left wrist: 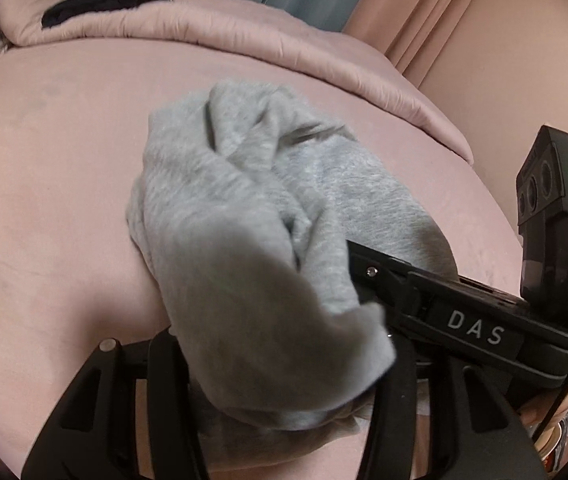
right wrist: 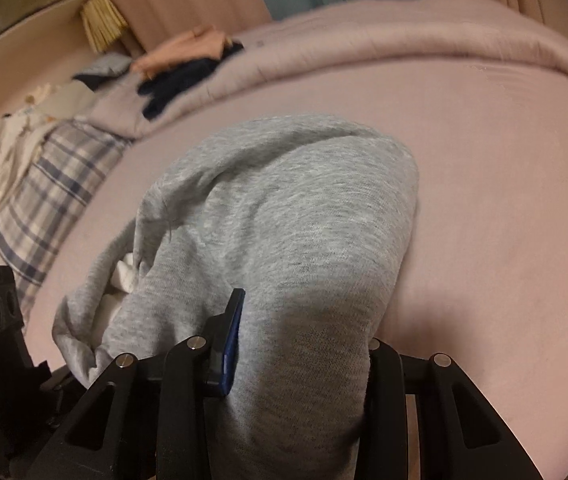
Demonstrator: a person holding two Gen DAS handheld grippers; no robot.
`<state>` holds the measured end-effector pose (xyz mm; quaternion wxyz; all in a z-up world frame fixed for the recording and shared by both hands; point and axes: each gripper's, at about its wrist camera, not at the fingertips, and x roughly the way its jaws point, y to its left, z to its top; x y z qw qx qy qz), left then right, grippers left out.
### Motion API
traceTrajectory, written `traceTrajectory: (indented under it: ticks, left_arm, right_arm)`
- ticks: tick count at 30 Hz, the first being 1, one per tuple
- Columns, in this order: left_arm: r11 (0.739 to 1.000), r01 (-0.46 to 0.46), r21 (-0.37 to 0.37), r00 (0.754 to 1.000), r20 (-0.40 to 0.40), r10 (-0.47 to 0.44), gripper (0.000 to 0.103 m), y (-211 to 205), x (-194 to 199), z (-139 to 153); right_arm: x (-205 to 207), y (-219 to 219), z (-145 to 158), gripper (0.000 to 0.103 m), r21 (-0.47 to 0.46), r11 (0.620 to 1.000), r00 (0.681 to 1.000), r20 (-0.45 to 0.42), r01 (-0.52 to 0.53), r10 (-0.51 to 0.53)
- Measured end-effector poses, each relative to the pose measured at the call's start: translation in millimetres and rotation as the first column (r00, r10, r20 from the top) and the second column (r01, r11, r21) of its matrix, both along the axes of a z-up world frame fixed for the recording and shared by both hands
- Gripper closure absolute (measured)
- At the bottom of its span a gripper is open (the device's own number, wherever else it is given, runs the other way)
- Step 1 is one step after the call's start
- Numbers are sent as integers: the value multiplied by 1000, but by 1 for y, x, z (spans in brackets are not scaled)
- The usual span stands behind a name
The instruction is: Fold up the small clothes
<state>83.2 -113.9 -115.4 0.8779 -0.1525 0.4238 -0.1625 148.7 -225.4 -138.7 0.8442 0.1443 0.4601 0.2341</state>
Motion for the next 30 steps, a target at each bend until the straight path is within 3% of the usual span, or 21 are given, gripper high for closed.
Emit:
traceTrajectory:
  ticks: [3,8,11,16,19,24,30]
  left_arm:
    - [999,-15,-35,998,-57,13,45,5,9,-4]
    - [1000,-26,-3,997,-76,26,35,11,16,0]
    - [999,-38,25,996,-82,40,30,14,12,7]
    - [994,-61,88,998,-8,62,11,21,-1,35]
    - [992,-92,82,995,47,88,0,31,-15,56]
    - [988,-141,64,986,101,134,0,46,-36,83]
    - [983,-174,64,975,151,163,0,49,-59,102]
  right_arm:
    - [1,-6,-1,64,27,1000,999,-38,10,-9]
    - [-2,-7,0,62,50,998,998,-62,28,-25]
    - [-4,-5,2,55,43,998,997,-69,39,-36]
    - [-9,-13,12,44,19,997,996,-51,78,-77]
    - [-15,-21,24,29,9,993,993,-17,114,-114]
    - [-34,-37,54,15,-4,986,982,89,169,-168]
    - [-53,-40,81,9,1,982,968,169,189,-186]
